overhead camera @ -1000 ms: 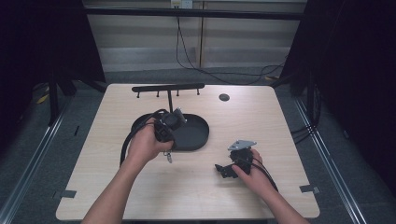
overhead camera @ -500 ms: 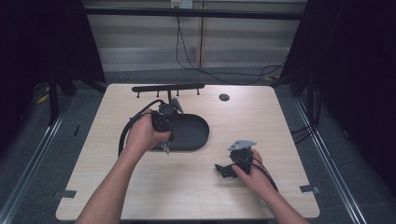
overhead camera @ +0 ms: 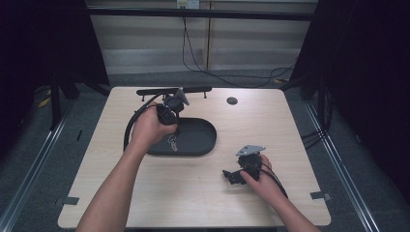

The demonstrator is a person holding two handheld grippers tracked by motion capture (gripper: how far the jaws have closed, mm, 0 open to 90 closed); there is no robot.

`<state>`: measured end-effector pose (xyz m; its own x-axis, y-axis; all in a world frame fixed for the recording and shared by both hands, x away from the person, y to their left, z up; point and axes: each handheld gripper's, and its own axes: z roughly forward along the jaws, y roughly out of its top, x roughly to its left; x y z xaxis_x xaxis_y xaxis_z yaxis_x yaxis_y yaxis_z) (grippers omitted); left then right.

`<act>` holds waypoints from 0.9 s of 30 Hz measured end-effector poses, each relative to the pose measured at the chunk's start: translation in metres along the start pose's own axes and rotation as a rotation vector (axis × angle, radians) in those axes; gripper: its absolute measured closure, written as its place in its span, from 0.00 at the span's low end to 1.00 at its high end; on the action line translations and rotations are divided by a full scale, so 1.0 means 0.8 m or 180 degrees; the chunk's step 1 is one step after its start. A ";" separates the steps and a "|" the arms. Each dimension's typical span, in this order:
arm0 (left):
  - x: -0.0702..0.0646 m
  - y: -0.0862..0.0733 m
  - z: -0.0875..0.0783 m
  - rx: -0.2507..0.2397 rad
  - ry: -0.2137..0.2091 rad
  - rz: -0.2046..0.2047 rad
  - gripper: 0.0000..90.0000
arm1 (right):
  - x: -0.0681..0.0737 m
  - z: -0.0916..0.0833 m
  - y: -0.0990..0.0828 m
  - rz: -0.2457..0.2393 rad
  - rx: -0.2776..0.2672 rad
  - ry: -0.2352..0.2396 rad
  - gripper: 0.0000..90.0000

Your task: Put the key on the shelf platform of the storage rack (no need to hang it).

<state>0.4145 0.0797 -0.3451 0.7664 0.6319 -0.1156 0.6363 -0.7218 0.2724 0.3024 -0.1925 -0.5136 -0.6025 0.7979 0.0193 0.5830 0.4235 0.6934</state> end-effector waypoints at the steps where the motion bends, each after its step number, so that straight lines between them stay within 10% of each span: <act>1: 0.000 0.000 0.000 0.0000 0.0000 0.0000 1.00 | 0.000 0.000 0.000 0.0000 0.0000 0.0000 0.00; 27: 0.026 0.023 0.034 -0.0009 0.0177 -0.0058 1.00 | 0.000 0.000 0.000 -0.0001 -0.0001 0.0000 0.00</act>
<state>0.4443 0.0717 -0.3687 0.7485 0.6597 -0.0672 0.6497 -0.7093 0.2736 0.3024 -0.1925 -0.5136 -0.6027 0.7977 0.0189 0.5827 0.4238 0.6935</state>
